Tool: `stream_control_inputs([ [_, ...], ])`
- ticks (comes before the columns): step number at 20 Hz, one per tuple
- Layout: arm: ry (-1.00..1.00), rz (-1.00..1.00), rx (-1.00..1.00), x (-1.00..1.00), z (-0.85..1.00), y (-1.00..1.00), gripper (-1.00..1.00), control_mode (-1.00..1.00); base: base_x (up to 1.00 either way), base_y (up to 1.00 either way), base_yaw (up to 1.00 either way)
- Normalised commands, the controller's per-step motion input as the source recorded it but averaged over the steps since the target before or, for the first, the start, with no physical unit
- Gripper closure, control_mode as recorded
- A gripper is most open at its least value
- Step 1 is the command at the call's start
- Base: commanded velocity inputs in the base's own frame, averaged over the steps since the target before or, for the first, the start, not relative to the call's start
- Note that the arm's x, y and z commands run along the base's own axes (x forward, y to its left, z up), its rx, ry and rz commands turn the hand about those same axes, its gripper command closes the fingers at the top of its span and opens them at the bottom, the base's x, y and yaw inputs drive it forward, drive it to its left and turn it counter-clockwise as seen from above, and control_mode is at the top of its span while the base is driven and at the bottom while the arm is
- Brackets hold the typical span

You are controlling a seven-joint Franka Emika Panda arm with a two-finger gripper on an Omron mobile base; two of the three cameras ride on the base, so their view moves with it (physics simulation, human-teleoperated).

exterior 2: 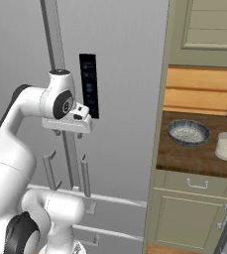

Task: Grab a lemon wedge from the fridge and one ice cube from the ice bowl, and put them in the glass of lemonade.

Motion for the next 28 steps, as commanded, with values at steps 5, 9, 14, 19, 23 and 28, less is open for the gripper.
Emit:
stream_control_inputs([
  [5, 0.0, 0.0, 0.0, -0.2, -0.18, 0.0, -1.0, -1.0, 0.0, 0.0, 0.0],
  [9, 0.0, 0.0, 0.02, -0.36, -0.14, 0.0, -1.0, -1.0, 0.0, 0.0, 0.0],
  [14, 0.0, 0.0, 0.07, -0.88, -0.12, -0.06, -1.0, -1.0, 0.0, 0.0, 0.0],
  [19, -0.01, 0.0, 0.02, -0.7, -0.06, 0.0, -1.0, -1.0, 0.0, 0.0, 0.0],
  [23, -0.02, 0.0, 0.0, -0.23, 0.02, 0.0, -1.0, -1.0, 0.0, 0.0, 0.0],
  [28, -0.04, -0.01, 0.0, -0.08, 0.1, 0.0, -1.0, -1.0, 0.0, 0.0, 0.0],
])
